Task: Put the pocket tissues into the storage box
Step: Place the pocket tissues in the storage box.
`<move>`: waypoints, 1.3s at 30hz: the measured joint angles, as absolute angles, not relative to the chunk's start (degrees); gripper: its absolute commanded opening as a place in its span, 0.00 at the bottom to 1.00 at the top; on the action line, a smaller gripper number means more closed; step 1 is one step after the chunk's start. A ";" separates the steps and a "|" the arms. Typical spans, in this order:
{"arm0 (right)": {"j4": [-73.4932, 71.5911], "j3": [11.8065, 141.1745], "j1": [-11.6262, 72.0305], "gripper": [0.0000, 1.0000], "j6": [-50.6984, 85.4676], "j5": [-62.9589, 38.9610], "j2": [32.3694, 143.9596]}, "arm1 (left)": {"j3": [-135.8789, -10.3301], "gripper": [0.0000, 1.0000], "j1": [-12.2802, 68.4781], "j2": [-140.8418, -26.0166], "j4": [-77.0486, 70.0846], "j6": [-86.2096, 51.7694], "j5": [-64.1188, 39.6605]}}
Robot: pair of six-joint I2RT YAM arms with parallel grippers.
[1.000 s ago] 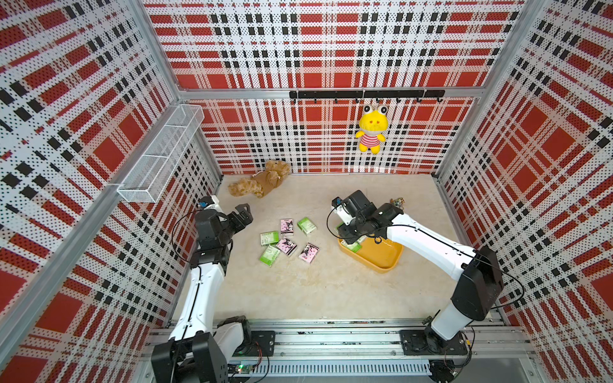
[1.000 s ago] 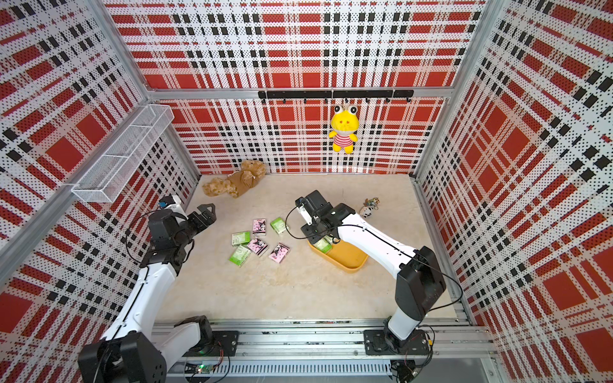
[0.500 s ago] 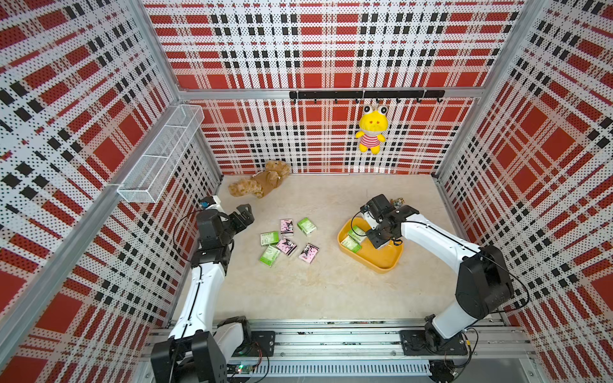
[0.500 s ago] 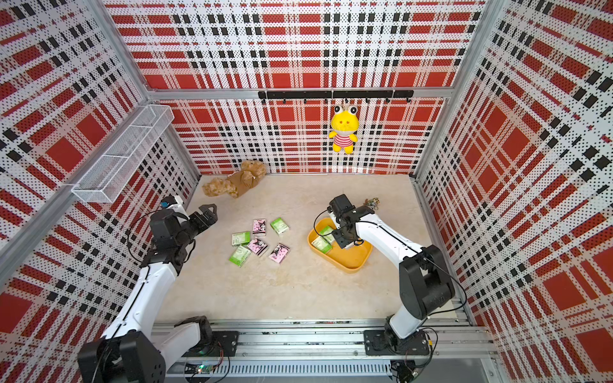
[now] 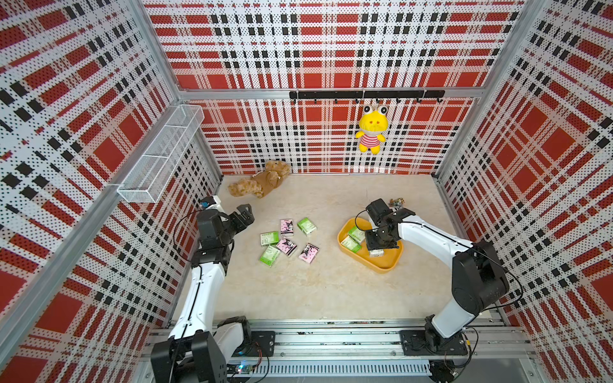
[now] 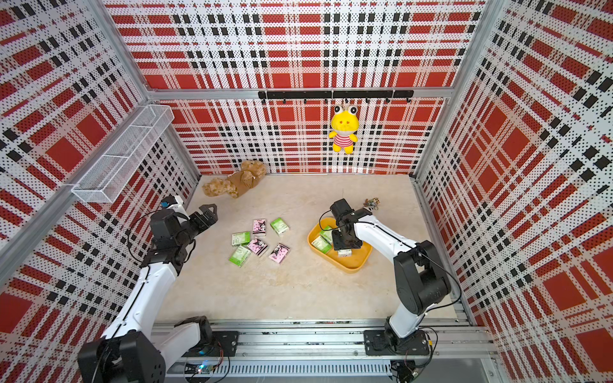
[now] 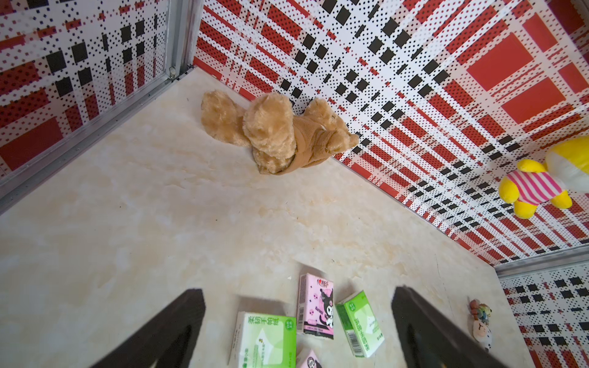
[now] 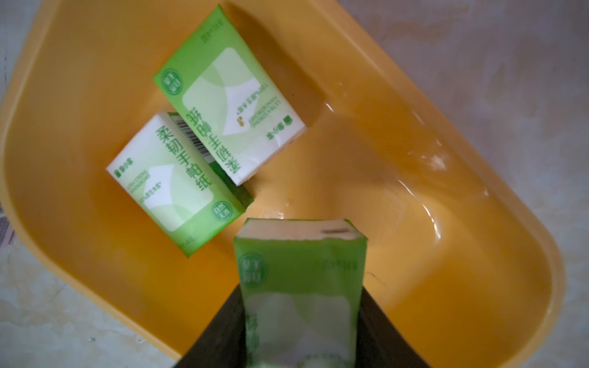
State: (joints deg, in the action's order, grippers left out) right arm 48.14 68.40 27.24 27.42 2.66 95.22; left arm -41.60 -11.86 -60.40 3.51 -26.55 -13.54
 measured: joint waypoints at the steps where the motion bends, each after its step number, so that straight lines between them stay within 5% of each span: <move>1: 47.94 67.92 27.24 0.52 29.32 2.72 95.13 | -41.60 0.99 -11.86 -60.40 3.51 -26.55 -13.54; 26: 38.24 63.57 27.24 0.59 49.87 6.42 98.94 | -41.28 0.99 -11.79 -60.40 3.46 -25.65 -12.78; 39: 36.10 63.64 27.31 0.73 50.78 5.04 101.38 | -41.28 0.99 -11.79 -60.62 3.46 -25.26 -12.21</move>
